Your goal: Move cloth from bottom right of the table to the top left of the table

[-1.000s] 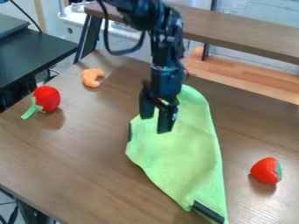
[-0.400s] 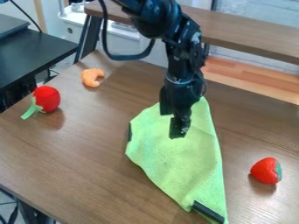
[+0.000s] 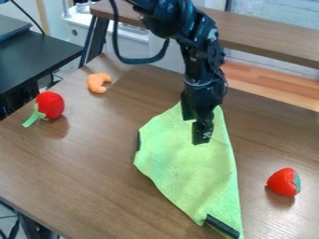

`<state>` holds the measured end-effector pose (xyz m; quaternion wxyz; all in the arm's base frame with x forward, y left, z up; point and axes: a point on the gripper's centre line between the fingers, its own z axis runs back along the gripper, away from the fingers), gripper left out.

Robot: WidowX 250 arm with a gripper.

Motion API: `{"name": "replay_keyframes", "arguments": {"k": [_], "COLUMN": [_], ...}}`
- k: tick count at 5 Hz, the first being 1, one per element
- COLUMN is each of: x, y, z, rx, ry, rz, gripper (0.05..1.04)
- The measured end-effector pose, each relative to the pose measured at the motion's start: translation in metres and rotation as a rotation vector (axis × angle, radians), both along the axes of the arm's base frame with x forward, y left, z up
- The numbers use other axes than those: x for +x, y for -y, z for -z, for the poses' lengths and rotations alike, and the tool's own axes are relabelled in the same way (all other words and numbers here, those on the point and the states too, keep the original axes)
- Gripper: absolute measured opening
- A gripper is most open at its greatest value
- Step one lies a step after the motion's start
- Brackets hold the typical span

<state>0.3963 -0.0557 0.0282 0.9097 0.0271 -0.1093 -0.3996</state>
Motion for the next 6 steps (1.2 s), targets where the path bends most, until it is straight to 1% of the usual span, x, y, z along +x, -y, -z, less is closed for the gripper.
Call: {"name": "replay_keyframes", "arguments": {"k": [1,2,3,4,5,6], "x": [0.008,0.009,0.004,-0.009,-0.023,-0.028], "y": [0.0,-0.002,-0.004,-0.019,-0.04,-0.073], "z": [0.011,0.031,0.043,0.055,0.056,0.055], "rx": [-0.046,-0.042,-0.026,-0.045,-0.088,-0.139], "ry": [-0.032,-0.071,-0.076,-0.088,-0.113,-0.139], "rz": [-0.003,-0.007,0.002,-0.017,-0.025,-0.08], "gripper": [1.0,1.0,1.0,1.002,0.999,1.001]}}
